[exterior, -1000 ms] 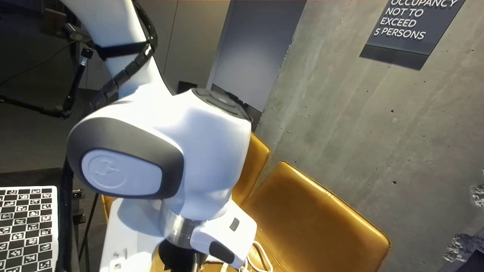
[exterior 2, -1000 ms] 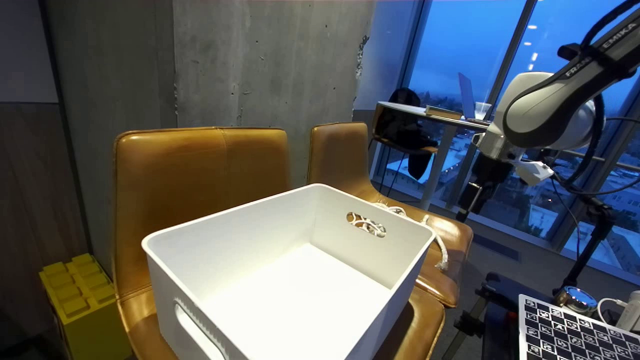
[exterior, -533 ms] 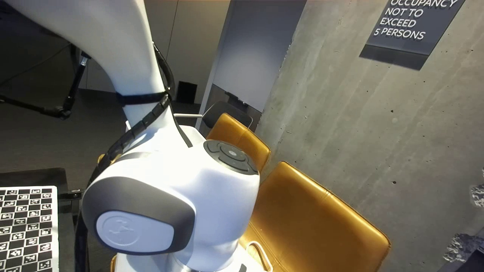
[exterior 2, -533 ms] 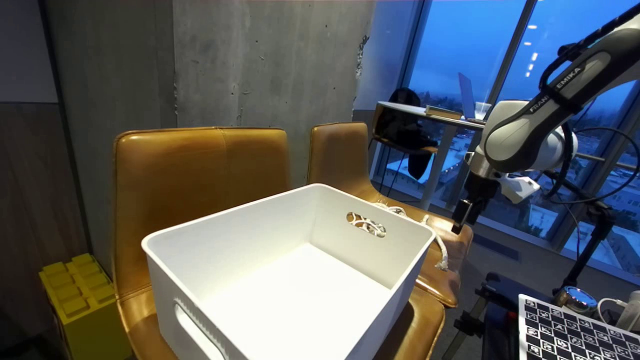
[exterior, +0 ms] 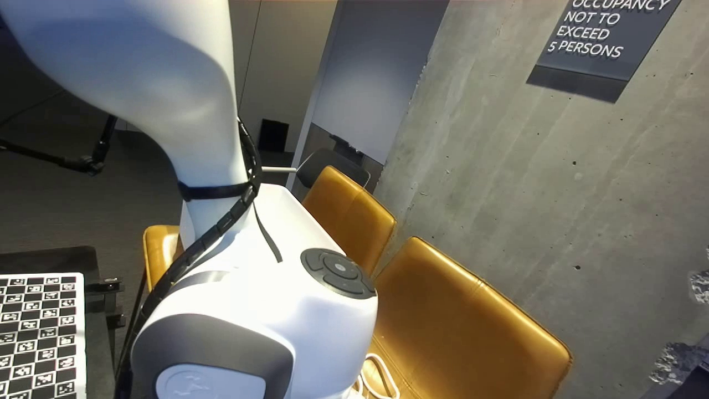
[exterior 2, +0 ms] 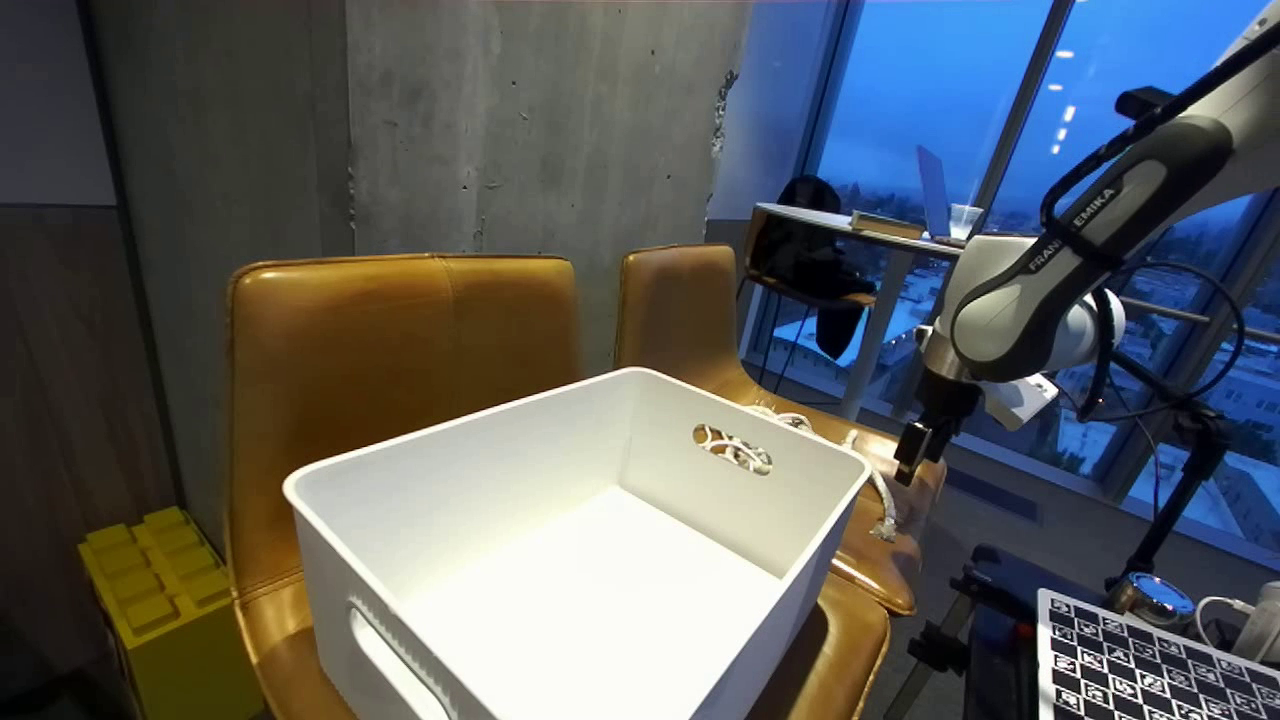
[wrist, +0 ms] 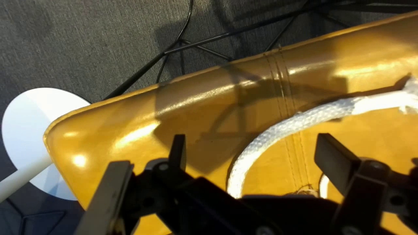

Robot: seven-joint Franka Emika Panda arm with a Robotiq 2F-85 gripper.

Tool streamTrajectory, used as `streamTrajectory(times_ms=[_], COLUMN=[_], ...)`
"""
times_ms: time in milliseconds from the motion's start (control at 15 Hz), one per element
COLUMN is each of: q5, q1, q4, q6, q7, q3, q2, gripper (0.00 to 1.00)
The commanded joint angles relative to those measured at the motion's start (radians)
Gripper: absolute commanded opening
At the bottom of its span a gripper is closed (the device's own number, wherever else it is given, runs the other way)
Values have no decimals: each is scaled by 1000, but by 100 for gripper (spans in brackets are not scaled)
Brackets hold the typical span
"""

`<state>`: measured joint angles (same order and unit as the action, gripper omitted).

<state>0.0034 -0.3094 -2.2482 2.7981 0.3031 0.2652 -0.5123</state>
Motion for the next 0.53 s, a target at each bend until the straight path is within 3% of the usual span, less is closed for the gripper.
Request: streamTrajectory(times_ms=[0,467], q5=[-49,-88], q1=[-19,-9], q4=[46,136], q6=[56,89], q7=[-31,-73], q3=[-10,-4], q2=[-65,-144], gripper=[100,100])
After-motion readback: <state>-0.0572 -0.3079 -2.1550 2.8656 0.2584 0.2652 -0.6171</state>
